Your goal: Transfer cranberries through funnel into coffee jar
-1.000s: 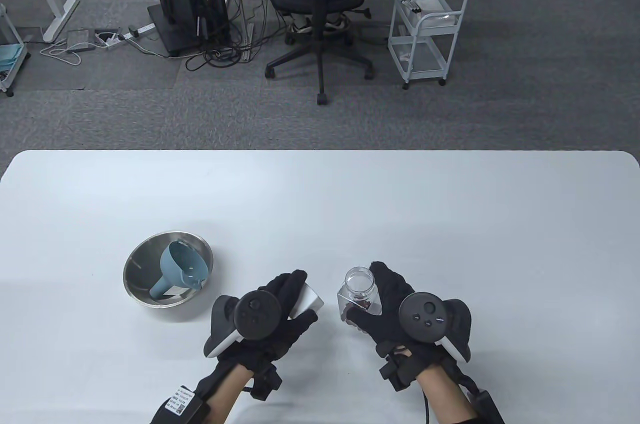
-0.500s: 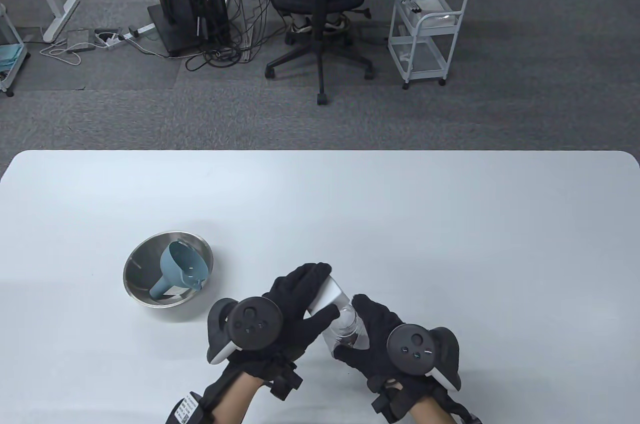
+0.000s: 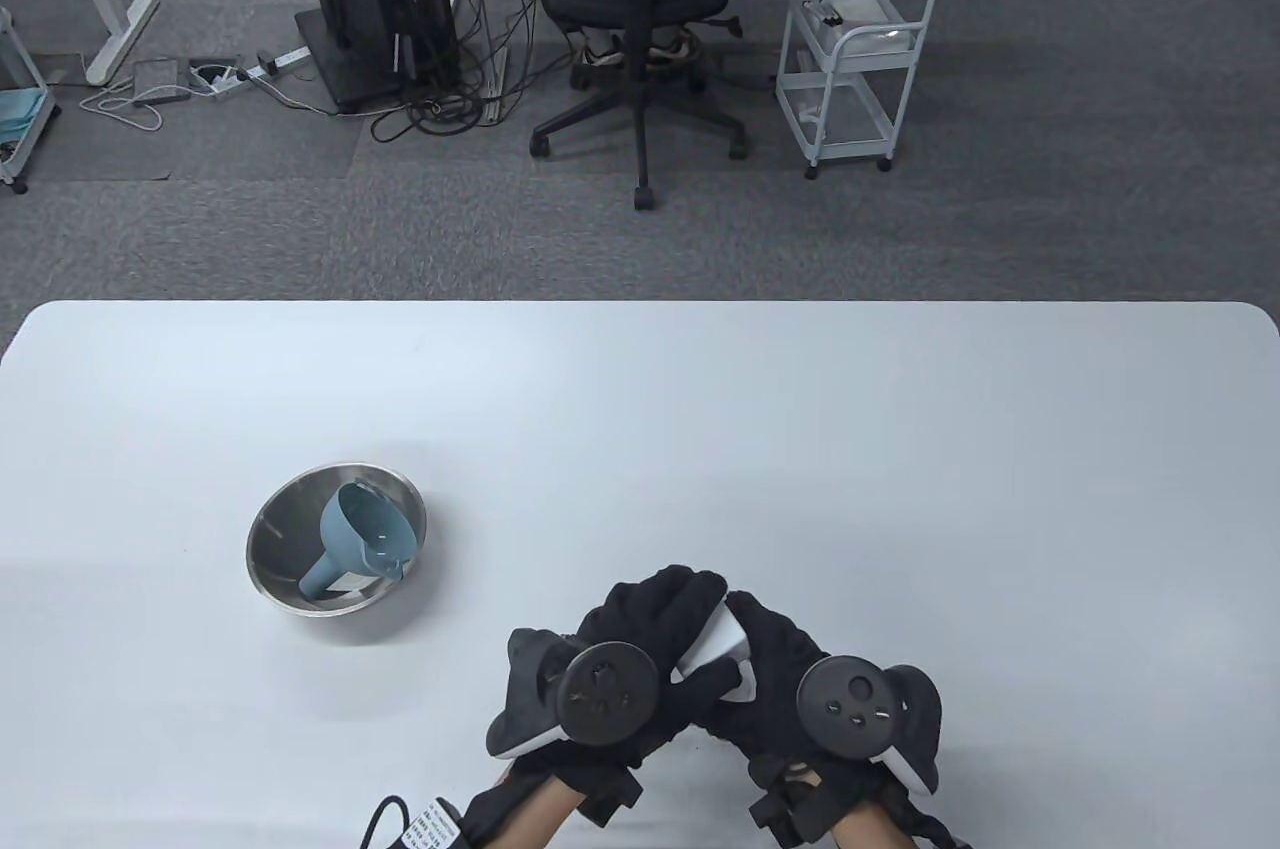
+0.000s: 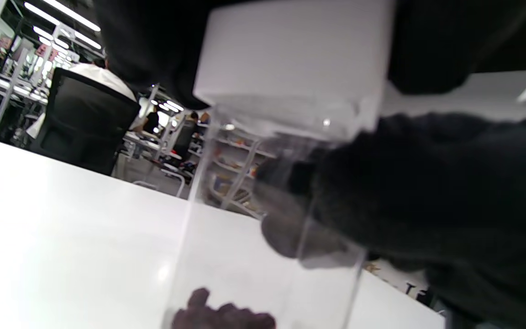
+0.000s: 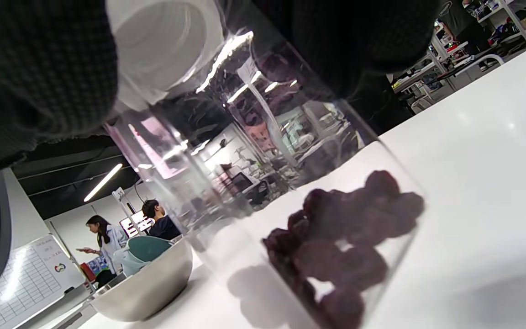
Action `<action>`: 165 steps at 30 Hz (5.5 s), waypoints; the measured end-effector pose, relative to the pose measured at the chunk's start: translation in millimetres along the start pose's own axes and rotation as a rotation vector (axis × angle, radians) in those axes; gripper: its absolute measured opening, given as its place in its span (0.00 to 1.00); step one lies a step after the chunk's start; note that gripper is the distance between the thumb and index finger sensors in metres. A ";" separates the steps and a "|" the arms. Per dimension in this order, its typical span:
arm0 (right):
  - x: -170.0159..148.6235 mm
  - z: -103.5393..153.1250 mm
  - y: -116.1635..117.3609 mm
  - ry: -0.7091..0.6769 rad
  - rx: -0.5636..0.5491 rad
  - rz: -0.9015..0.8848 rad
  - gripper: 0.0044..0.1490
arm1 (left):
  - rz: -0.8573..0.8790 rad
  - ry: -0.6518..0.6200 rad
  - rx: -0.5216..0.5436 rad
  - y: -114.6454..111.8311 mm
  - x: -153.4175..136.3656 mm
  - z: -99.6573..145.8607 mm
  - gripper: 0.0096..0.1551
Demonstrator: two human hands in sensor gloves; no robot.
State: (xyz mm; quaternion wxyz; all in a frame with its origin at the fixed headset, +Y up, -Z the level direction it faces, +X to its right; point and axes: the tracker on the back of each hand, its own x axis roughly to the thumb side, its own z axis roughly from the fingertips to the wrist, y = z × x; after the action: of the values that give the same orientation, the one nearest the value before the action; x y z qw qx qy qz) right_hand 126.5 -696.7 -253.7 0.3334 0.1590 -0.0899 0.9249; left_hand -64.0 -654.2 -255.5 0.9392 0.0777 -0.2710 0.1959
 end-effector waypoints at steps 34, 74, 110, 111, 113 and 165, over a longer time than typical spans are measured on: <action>-25.7 -0.7 2.9 0.028 0.040 -0.170 0.63 | -0.064 0.103 -0.033 -15.8 16.8 1.0 0.51; -22.2 0.5 2.1 0.012 0.033 -0.090 0.64 | -0.165 0.051 -0.134 -9.9 24.9 -4.0 0.50; -14.5 -2.6 7.8 -0.124 0.150 -0.093 0.66 | -0.049 0.014 -0.512 8.5 7.3 -14.3 0.53; -14.4 -3.0 7.8 -0.133 0.157 -0.110 0.66 | -0.054 -0.012 -0.531 9.8 7.5 -13.9 0.52; -13.8 -4.1 7.3 -0.162 0.181 -0.122 0.66 | -0.078 -0.063 -0.548 12.1 8.5 -12.5 0.52; -37.7 -72.5 31.3 0.333 -0.141 0.047 0.63 | 0.477 0.121 0.058 -15.0 -82.4 46.1 0.51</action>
State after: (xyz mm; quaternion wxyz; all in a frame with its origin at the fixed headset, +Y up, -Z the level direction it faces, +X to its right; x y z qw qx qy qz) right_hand 116.7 -723.0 -336.6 0.3324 -0.0224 -0.1016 0.9374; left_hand -143.8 -706.4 -261.9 0.8783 0.0266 -0.2192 0.4240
